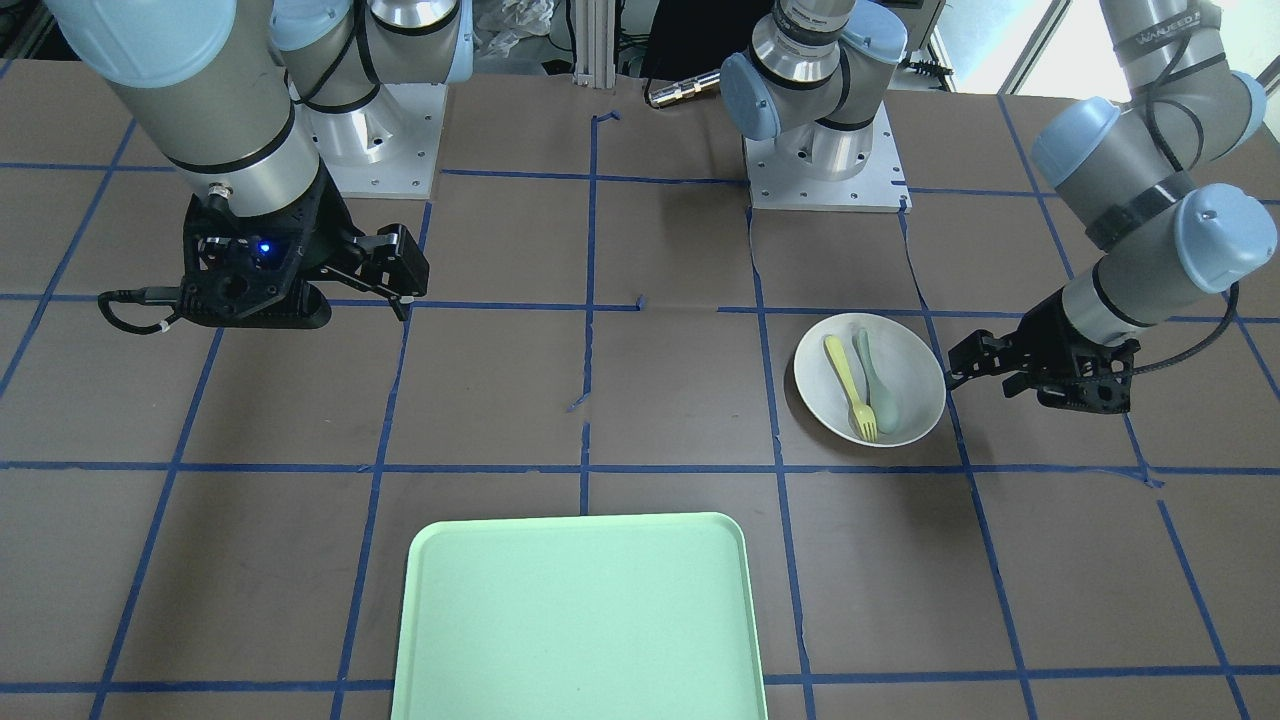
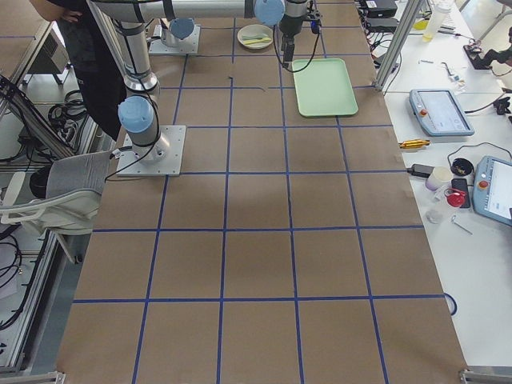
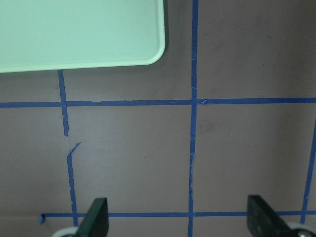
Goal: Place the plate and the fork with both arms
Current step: 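Lower the left gripper to the white plate rim and grasp it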
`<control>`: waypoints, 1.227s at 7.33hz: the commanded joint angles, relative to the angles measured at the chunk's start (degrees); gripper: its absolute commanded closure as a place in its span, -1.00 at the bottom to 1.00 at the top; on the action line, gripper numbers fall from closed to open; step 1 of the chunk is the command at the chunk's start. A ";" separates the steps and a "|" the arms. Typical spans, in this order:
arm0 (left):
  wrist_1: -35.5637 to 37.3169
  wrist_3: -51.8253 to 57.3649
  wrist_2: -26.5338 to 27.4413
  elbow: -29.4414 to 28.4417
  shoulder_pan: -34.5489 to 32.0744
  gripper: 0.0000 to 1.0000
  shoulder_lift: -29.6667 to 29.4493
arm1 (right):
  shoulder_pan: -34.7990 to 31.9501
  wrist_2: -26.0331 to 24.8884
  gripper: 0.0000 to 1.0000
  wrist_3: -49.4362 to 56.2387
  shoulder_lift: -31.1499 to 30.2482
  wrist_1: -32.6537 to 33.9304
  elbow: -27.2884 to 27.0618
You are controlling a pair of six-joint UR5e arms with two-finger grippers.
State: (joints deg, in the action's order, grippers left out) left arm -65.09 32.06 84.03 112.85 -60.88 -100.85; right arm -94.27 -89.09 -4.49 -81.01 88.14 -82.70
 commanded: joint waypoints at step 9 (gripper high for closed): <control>-0.48 6.43 4.30 3.87 0.76 0.98 -5.68 | 0.06 -0.38 -1.00 0.27 0.50 0.02 -0.80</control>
State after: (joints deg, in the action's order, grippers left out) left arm -65.54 37.89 88.25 116.84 -60.25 -106.43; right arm -94.26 -89.27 -4.29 -80.53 88.16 -83.57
